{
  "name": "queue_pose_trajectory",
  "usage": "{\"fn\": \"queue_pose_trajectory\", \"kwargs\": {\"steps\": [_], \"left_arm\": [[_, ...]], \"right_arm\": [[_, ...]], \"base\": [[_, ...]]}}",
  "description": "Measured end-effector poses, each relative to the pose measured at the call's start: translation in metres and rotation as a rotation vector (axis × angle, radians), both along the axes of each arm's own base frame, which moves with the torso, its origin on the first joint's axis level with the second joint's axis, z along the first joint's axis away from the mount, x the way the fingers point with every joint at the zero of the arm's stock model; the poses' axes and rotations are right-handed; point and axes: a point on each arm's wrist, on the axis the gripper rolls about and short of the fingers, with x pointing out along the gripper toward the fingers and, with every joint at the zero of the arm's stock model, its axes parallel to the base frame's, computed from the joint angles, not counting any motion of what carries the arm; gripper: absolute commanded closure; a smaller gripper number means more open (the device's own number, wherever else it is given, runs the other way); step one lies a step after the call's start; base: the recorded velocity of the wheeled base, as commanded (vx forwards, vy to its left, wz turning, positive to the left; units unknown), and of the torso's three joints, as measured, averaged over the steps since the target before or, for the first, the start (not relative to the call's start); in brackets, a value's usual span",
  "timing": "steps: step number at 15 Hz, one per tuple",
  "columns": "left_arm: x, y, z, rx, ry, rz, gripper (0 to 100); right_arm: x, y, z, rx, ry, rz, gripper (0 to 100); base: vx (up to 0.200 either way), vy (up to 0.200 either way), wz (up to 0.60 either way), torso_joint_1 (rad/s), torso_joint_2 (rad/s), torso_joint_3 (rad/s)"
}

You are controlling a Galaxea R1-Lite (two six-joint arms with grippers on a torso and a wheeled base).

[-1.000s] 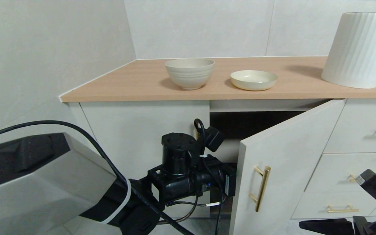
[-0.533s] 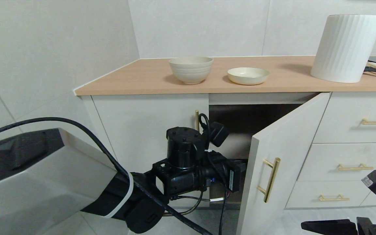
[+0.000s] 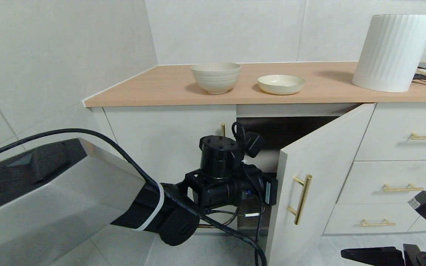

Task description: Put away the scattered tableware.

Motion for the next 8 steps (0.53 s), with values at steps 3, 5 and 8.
{"fn": "queue_pose_trajectory", "kwargs": {"steps": [3, 5, 8], "left_arm": [[0.0043, -0.0066, 0.0016, -0.011, -0.011, -0.006, 100], [0.0073, -0.0075, 0.0004, -0.012, -0.01, -0.003, 100], [0.0082, -0.0096, 0.0, -0.01, -0.01, 0.002, 100]], "right_arm": [[-0.0005, 0.0002, 0.0001, 0.0, -0.001, 0.004, 0], [-0.0008, 0.0001, 0.0004, 0.001, -0.002, 0.004, 0], [-0.0014, -0.0003, 0.0012, 0.006, -0.008, 0.005, 0]], "base": [[0.0, 0.0, 0.0, 0.0, 0.0, 0.0], [0.0, 0.0, 0.0, 0.0, 0.0, 0.0], [0.0, 0.0, 0.0, 0.0, 0.0, 0.0]]}}
